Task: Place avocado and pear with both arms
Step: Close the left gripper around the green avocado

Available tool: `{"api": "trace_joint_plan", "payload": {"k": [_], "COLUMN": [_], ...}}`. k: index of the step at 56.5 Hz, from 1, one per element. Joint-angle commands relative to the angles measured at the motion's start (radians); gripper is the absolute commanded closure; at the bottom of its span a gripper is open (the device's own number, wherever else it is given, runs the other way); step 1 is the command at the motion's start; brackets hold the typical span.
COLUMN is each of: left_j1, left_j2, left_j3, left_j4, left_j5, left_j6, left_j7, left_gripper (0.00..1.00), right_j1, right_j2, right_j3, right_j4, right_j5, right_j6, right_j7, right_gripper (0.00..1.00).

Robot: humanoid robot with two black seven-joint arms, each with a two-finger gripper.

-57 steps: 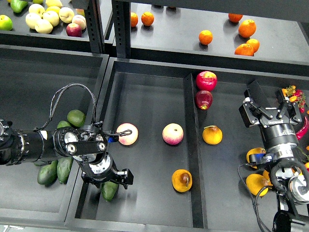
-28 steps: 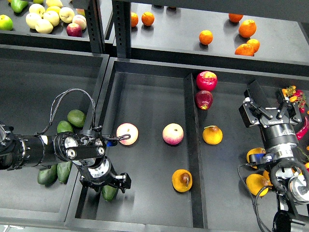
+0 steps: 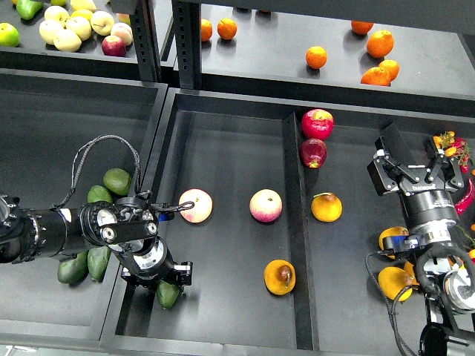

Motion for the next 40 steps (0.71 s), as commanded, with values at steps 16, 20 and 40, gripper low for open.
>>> {"api": "trace_joint_plan", "payload": {"k": [16, 20, 40], "left_j1": [0.035, 0.029, -0.077], "left_j2": [0.0, 0.0, 0.0], "left_j3": [-0.087, -0.088, -0.124], "left_j4": [0.052, 0.047, 0.04], "left_j5": [-0.005, -0.005, -0.005], "left_j6": [0.0, 0.0, 0.0], "left_j7": [0.0, 0.0, 0.0], "left_gripper": [0.81, 0.81, 0.81], "right_j1": [0.0, 0.0, 0.0], "right_j2": [0.0, 0.0, 0.0], "right_j3": [-0.001, -0.001, -0.003], "right_j4": [0.0, 0.0, -0.001], "right_j5": [-0.001, -0.001, -0.001], "right_j6": [0.0, 0.0, 0.0], "right_j7": [0.0, 0.0, 0.0], "right_gripper": [0.0, 0.0, 0.0]}}
